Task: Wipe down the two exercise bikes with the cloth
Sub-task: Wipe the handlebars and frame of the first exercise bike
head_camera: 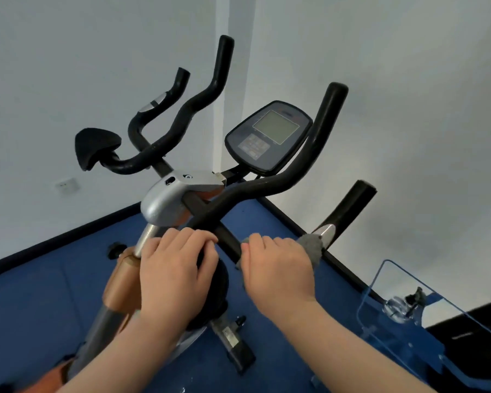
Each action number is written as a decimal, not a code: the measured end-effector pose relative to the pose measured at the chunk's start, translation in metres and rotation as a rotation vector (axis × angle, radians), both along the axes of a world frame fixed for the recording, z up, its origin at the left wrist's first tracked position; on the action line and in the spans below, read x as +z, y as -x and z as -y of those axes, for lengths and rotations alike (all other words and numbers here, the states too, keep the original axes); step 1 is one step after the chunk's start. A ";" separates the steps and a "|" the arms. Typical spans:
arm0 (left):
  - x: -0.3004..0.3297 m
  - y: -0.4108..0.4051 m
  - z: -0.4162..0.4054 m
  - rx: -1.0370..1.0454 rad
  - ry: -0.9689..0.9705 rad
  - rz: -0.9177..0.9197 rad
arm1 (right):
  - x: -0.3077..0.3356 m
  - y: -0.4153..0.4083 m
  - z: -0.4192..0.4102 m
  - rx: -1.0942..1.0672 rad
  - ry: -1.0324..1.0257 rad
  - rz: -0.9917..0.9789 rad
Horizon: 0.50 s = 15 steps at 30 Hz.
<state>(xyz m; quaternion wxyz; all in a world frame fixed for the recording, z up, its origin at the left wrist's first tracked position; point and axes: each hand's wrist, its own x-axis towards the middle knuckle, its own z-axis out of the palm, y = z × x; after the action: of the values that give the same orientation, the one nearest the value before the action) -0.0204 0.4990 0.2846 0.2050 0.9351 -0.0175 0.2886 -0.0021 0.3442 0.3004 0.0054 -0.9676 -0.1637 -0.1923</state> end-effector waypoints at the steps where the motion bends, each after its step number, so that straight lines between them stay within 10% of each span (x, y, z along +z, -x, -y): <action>1: -0.002 0.001 -0.001 0.017 0.010 0.004 | 0.002 0.000 0.005 0.034 0.024 -0.025; 15: -0.012 0.003 -0.004 0.203 0.301 0.008 | 0.005 -0.033 -0.019 0.223 -0.065 -0.426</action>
<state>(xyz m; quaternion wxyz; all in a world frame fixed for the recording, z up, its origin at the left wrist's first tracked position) -0.0237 0.5032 0.2726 0.3124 0.8897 0.1196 0.3109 0.0306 0.3631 0.3052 0.0922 -0.9615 -0.2586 0.0127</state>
